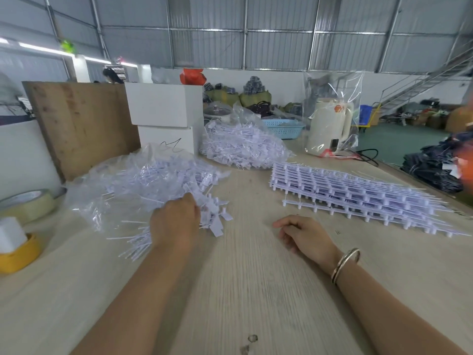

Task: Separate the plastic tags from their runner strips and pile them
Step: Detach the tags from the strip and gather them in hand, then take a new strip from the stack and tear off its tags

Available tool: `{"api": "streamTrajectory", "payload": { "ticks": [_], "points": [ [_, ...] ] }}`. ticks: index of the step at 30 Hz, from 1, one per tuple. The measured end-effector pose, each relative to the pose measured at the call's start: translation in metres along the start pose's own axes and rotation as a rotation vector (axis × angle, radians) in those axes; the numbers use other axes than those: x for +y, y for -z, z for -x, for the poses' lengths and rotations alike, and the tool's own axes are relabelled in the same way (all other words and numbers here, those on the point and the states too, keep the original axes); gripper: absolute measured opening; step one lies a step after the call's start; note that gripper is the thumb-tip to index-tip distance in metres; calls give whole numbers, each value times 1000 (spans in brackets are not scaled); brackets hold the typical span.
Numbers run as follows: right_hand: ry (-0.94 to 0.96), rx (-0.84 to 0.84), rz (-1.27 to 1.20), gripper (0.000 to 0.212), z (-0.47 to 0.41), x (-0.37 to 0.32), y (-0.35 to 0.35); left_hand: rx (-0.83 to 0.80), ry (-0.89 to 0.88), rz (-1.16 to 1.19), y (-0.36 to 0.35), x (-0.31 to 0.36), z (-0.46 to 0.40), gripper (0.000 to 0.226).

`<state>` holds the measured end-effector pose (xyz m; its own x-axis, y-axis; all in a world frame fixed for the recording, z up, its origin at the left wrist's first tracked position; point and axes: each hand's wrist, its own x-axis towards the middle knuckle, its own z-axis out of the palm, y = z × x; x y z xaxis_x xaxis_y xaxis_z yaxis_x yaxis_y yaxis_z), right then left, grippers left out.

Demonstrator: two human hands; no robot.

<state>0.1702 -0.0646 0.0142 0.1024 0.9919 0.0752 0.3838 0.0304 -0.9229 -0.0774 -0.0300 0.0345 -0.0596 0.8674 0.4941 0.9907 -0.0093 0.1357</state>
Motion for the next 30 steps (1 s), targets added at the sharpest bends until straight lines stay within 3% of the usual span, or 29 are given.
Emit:
{"api": "streamTrajectory", "payload": {
  "ticks": [3,5,9,13,16,19,22,26,30],
  "points": [
    [-3,-3,18,31,0,1,1,-189,133,-90,1,-11,0,6],
    [-1,-2,23,31,0,2,1,-242,163,-73,1,-10,1,12],
    [14,-1,13,32,0,4,2,-108,55,-36,2,1,4,25],
    [31,69,17,34,-4,7,2,-10,-228,38,0,23,14,23],
    [149,216,428,29,-14,12,10,-54,-472,126,-6,49,31,22],
    [148,114,936,39,-30,18,21,-157,-683,194,-17,71,46,24],
    [52,87,1016,43,-48,21,26,-256,-751,364,-24,87,50,27],
    [-25,137,1028,49,-68,27,33,-569,-445,724,-23,120,37,24],
    [29,168,1122,41,-70,31,37,-1035,201,1344,-21,165,18,9]
  ]
}}
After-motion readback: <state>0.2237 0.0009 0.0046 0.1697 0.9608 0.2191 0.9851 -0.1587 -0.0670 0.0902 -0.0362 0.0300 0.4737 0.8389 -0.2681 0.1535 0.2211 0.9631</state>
